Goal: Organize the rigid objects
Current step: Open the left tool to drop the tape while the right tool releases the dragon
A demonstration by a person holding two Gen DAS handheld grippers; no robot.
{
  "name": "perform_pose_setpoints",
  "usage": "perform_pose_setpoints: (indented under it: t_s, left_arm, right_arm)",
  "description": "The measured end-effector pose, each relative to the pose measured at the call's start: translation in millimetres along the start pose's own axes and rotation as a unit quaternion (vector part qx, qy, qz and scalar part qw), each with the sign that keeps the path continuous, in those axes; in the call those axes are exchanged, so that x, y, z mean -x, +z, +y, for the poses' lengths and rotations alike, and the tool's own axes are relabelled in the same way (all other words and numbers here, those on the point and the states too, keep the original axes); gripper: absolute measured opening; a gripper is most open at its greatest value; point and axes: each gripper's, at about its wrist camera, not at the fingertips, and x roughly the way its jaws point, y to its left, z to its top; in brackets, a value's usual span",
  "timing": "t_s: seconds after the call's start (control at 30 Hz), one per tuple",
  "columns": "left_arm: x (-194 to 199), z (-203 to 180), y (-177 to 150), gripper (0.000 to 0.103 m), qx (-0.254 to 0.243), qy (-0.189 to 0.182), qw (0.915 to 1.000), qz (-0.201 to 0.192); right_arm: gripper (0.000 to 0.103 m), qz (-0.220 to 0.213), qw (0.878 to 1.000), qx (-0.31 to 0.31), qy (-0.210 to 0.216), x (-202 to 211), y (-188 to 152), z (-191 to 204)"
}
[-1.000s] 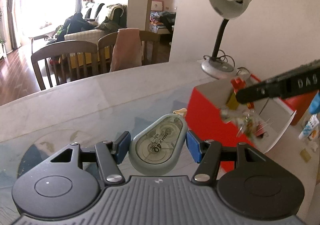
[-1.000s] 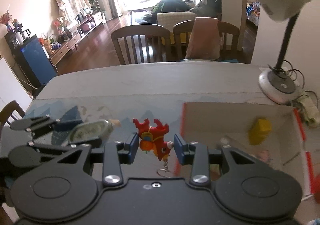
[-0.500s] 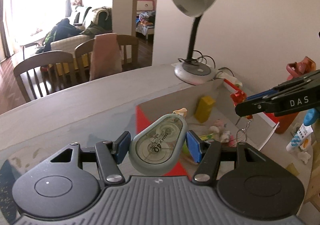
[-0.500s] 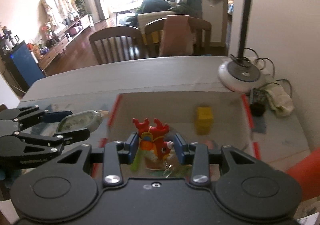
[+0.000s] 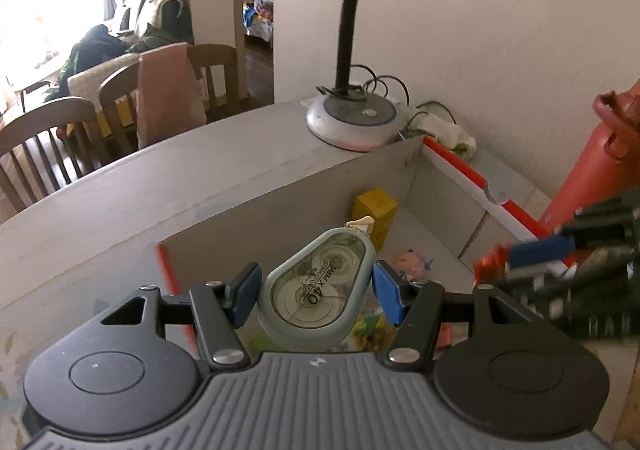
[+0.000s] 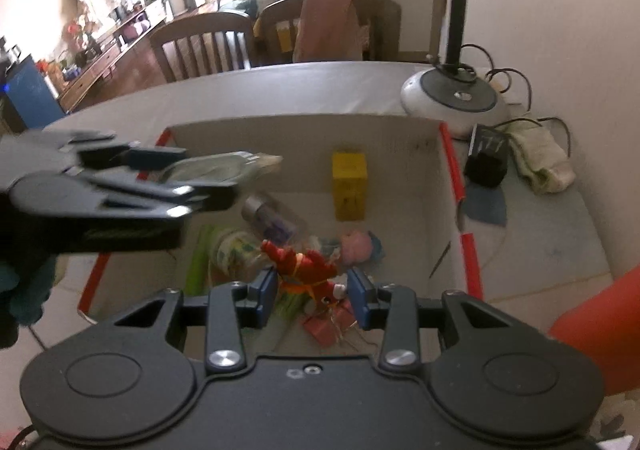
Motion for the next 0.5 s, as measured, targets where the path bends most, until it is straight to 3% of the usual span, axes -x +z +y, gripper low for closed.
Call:
perform_pose_setpoints:
  t_s: [0.5]
  left_arm:
    - [-59.0,-25.1,1.2,0.06,-0.009,-0.019,0.998,0.06]
  right_arm:
    - [0.038,0.05,0.998,0.033,-0.002,-42.8,-15.5,0.5]
